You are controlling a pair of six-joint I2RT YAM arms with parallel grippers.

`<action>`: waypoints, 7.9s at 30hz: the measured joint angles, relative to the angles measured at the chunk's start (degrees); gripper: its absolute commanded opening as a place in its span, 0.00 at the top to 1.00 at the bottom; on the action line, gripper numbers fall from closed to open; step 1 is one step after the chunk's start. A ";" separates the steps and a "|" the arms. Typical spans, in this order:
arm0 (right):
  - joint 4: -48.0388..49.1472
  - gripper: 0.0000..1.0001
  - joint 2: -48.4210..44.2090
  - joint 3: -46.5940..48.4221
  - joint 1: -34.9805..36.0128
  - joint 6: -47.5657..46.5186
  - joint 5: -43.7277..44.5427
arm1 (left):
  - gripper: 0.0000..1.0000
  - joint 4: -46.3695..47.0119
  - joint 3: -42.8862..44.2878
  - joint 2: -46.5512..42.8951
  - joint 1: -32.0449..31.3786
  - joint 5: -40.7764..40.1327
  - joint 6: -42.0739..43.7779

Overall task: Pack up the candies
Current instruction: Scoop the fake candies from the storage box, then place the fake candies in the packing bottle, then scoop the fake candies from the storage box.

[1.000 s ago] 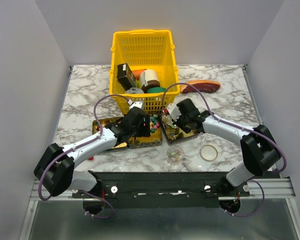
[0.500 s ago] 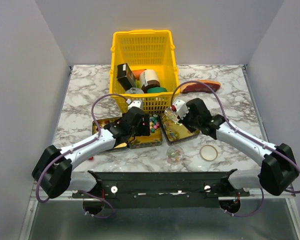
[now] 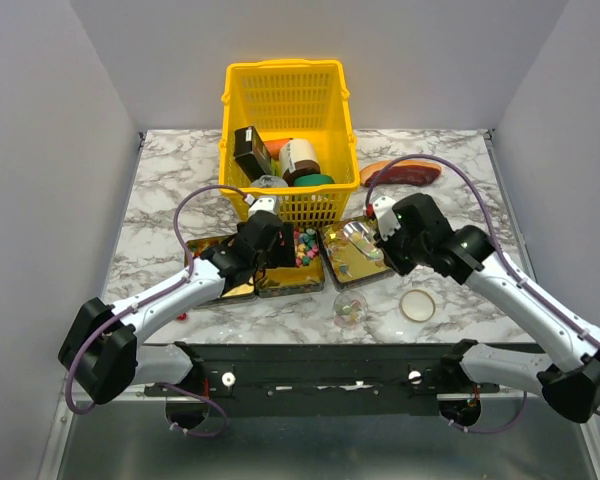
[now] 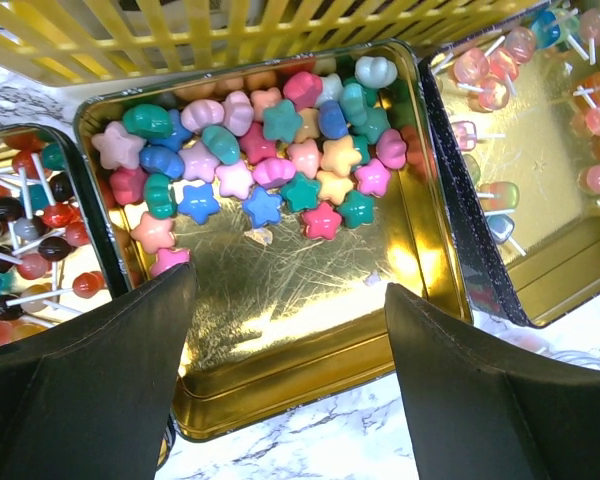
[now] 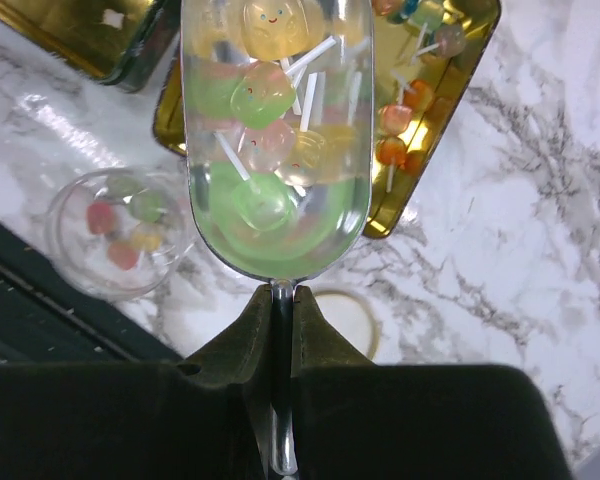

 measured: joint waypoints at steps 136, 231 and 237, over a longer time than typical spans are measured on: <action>-8.83 0.99 17.16 19.12 18.38 20.46 -2.36 | 0.02 -3.43 5.49 -4.68 9.97 16.70 6.34; 25.09 0.99 42.21 12.66 20.94 14.29 16.65 | 0.61 -11.15 -1.51 4.26 17.70 16.52 -2.01; 25.05 0.99 40.54 11.23 20.94 14.14 15.96 | 0.60 -11.04 -1.51 4.00 17.70 16.41 -1.99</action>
